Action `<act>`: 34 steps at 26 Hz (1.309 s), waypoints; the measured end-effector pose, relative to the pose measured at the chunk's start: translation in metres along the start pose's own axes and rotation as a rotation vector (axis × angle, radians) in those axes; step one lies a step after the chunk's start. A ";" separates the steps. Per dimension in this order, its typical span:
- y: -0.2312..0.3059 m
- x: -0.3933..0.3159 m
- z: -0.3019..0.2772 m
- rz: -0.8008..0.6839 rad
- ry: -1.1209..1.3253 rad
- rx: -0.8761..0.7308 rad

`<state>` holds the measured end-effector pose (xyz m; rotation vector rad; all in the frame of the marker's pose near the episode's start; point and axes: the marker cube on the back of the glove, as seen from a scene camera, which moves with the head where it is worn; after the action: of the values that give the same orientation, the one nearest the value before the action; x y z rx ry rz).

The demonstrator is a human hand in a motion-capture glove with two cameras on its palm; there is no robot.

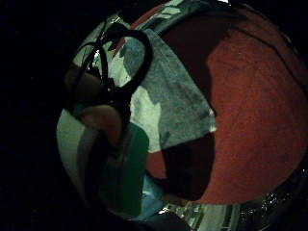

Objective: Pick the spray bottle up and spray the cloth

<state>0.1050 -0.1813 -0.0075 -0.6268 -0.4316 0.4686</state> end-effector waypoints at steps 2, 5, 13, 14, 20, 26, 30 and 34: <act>0.000 0.000 0.001 0.008 0.006 -0.009; 0.000 -0.002 0.003 0.021 0.012 -0.017; 0.002 -0.003 0.007 0.045 0.032 -0.035; 0.001 -0.004 0.006 0.046 0.030 -0.031; 0.001 -0.004 0.005 0.060 0.030 -0.036; 0.003 -0.001 0.008 0.071 0.044 -0.062; 0.003 -0.001 0.010 0.081 0.037 -0.079; 0.001 0.000 0.012 0.081 0.038 -0.085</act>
<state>0.0986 -0.1753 0.0010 -0.7365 -0.3924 0.5169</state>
